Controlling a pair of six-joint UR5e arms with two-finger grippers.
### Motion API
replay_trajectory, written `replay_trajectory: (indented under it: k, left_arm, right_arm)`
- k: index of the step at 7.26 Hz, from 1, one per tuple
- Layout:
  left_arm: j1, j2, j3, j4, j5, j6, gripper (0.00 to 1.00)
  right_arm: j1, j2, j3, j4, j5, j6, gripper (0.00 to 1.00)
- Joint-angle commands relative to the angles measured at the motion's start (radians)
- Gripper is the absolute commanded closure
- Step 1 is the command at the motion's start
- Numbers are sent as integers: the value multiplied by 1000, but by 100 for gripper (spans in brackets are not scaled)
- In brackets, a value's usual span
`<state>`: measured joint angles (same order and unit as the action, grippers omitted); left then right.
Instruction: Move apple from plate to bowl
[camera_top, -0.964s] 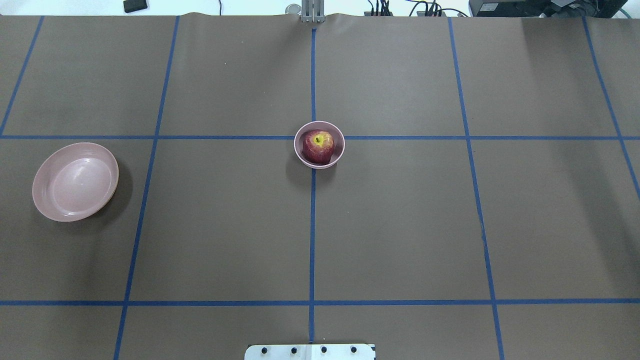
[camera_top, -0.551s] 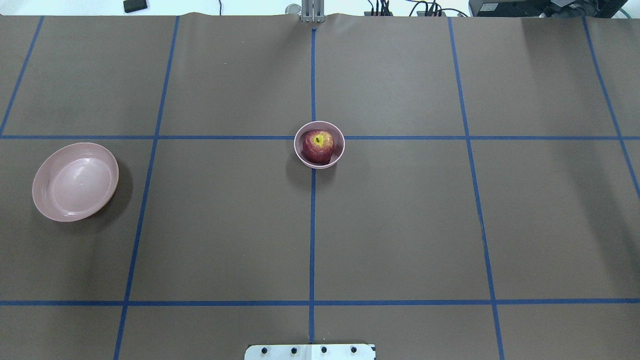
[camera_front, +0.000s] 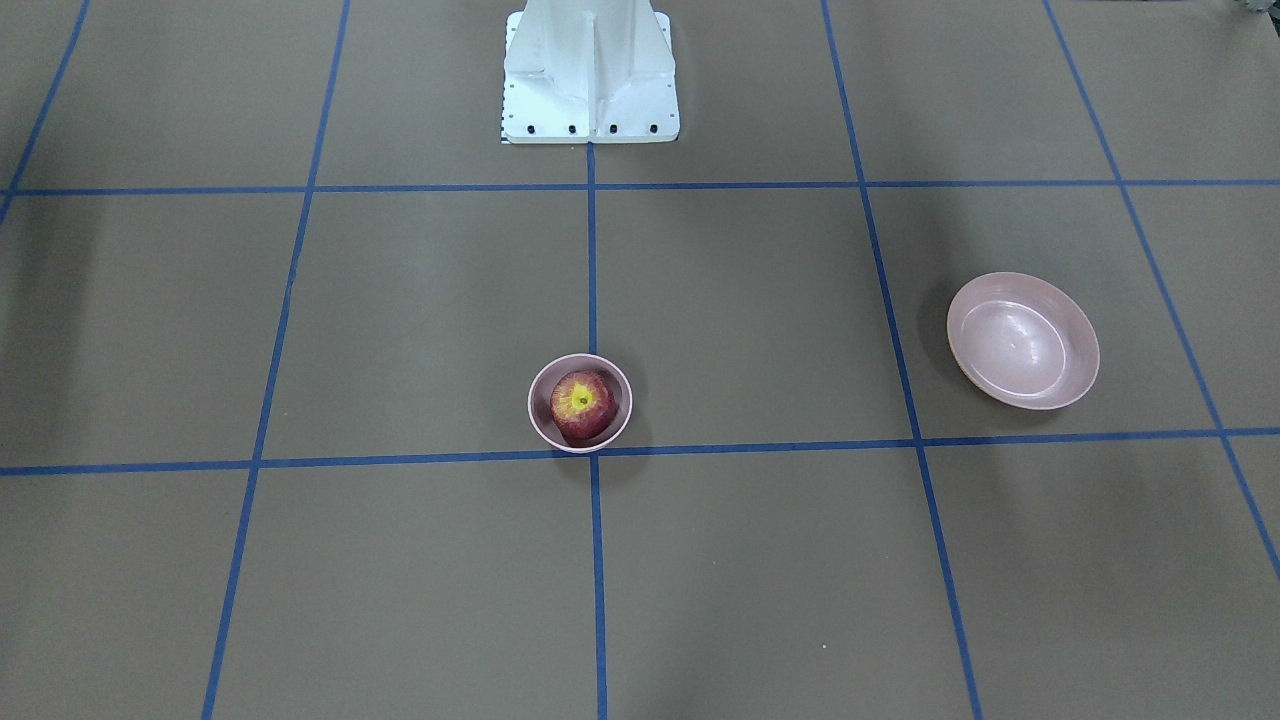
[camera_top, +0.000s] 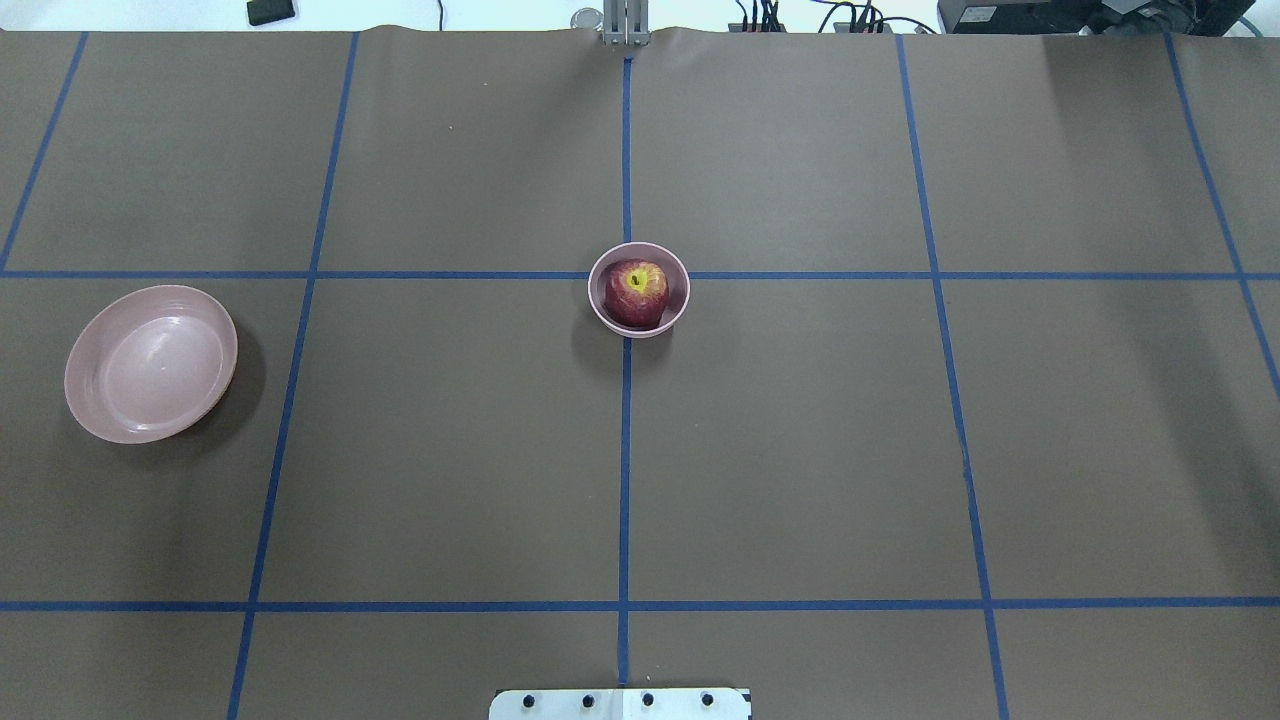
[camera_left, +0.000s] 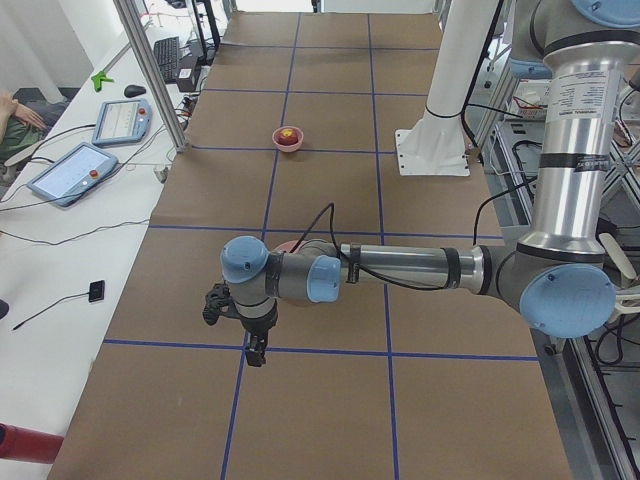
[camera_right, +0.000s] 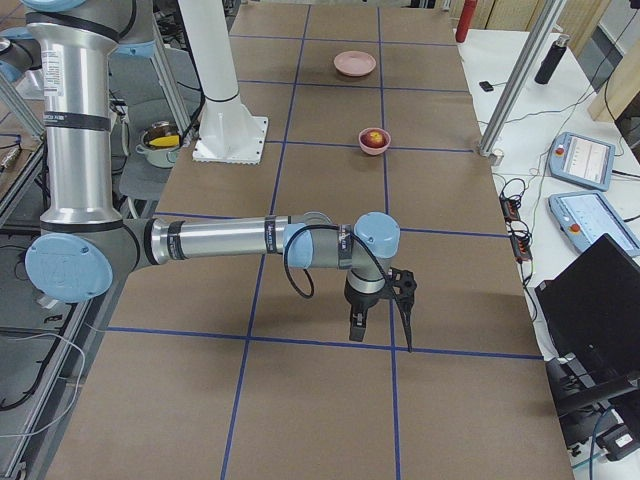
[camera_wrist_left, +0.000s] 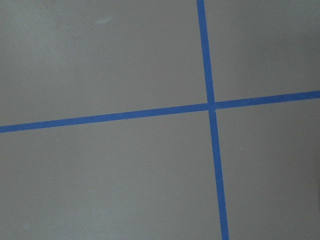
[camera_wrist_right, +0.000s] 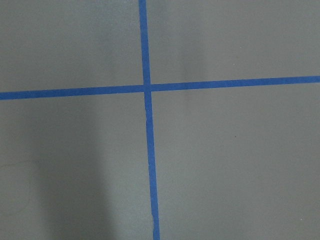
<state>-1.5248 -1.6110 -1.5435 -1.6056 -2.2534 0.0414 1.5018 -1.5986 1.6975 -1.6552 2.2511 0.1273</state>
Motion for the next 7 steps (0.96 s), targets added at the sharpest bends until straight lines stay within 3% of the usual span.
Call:
replay_trajectory:
  k: [1, 7]
  left_arm:
    - [0, -4, 3, 1, 0, 0, 1]
    - [2, -10, 17, -5, 0, 2, 1]
  right_arm:
    - [0, 0, 1, 0, 5, 0, 0]
    - [0, -1, 4, 2, 4, 2, 0]
